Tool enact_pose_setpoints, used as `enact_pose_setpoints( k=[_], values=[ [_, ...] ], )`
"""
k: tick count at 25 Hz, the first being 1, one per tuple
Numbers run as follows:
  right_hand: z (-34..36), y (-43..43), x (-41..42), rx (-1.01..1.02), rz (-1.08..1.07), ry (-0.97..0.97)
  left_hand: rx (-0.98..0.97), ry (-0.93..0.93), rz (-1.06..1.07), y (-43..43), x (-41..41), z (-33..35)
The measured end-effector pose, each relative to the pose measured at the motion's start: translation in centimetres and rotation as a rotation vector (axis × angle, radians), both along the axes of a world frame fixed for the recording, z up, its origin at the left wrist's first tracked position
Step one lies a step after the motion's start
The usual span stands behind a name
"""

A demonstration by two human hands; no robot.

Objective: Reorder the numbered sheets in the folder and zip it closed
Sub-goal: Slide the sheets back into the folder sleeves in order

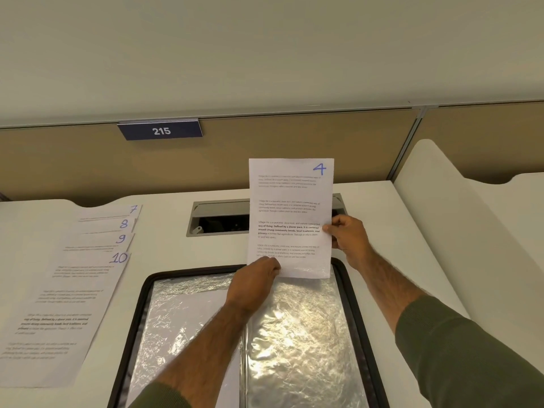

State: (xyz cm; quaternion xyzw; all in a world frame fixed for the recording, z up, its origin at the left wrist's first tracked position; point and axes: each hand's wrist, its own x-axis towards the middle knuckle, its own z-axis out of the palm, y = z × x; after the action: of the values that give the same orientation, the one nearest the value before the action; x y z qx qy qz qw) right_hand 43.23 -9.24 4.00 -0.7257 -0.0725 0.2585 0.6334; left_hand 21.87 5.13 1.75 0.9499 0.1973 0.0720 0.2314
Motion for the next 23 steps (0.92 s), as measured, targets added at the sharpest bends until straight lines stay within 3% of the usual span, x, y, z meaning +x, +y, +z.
enact_pose_setpoints(
  k=[8,11,17,23],
  values=[
    [0.2,0.8,1.1,-0.048,0.120,0.021,-0.206,0.152,-0.015,2.4,0.4,-0.1],
    [0.3,1.1,1.5,-0.059,0.129,0.016,-0.167,0.216,0.009,3.4,-0.1,-0.5],
    [0.2,1.1,1.5,-0.069,0.146,0.002,-0.006,0.090,-0.019,3.2,0.5,-0.3],
    [0.4,0.8,1.8,-0.050,0.158,0.019,-0.076,0.132,0.031,4.5,-0.6,-1.1]
  ],
)
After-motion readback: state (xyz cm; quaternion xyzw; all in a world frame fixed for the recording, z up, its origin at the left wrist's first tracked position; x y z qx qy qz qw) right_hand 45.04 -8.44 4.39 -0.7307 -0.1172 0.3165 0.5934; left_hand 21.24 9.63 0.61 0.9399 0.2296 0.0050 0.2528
